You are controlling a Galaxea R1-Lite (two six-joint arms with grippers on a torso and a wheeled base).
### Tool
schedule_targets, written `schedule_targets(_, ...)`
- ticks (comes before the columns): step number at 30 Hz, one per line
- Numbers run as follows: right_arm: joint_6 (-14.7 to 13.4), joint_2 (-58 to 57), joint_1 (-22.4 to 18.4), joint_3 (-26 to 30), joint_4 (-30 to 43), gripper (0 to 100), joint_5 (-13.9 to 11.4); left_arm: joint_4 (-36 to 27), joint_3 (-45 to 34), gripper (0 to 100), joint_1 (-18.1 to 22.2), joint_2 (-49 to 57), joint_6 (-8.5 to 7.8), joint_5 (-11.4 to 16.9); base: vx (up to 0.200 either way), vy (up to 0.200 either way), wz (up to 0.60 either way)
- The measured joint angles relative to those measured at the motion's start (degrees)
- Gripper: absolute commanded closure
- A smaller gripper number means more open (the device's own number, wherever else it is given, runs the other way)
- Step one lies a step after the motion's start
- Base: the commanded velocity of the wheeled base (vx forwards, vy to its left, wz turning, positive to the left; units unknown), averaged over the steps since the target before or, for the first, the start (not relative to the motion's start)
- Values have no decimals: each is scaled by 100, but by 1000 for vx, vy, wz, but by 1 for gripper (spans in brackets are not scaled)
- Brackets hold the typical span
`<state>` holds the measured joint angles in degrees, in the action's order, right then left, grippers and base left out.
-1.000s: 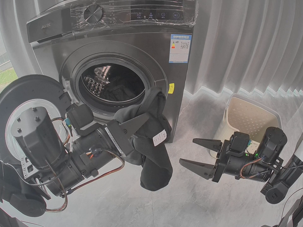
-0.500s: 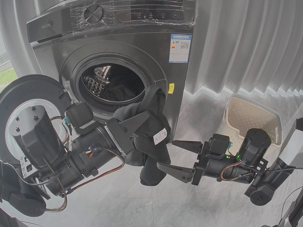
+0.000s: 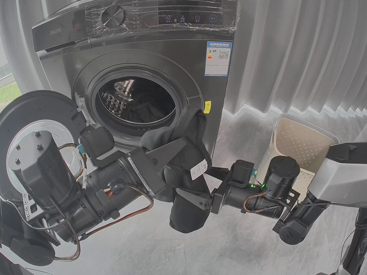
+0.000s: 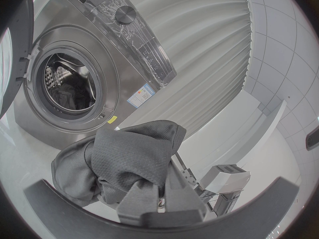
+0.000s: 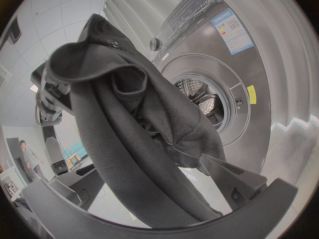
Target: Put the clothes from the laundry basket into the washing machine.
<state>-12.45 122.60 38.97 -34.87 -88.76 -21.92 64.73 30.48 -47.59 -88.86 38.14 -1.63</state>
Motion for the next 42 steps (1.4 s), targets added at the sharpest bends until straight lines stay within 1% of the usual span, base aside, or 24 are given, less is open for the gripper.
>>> schedule_targets(4, -9, 185, -44, -291, -2, 0, 50, 2, -5, 100, -22, 9, 0, -4, 0, 0, 0)
schedule_targets(9, -17, 271, -107, -405, -6, 0, 74, 2, -5, 100, -23, 20, 0, -13, 0, 0, 0)
schedule_targets(14, -16, 223, -135, -232, -6, 0, 88, 2, -2, 100, 7, 18, 0, -17, 0, 0, 0)
schedule_targets(18, -17, 63, -163, 4, -6, 0, 184, 2, 0, 100, 18, 18, 0, -20, 0, 0, 0)
schedule_targets(22, -22, -140, -290, 215, -2, 0, 207, 2, 0, 100, 21, 20, 0, -17, 0, 0, 0)
schedule_targets(26, -17, -276, -433, 262, -2, 0, 208, 2, -7, 100, 22, 29, 0, -17, 0, 0, 0)
schedule_targets(34, 0, -312, -406, -7, 0, 0, 184, 5, 9, 100, 22, 30, 0, 11, 0, 0, 0)
schedule_targets(42, 22, 41, -364, -350, -2, 0, 176, 7, 6, 100, 22, 27, 4, 33, 0, 0, 0)
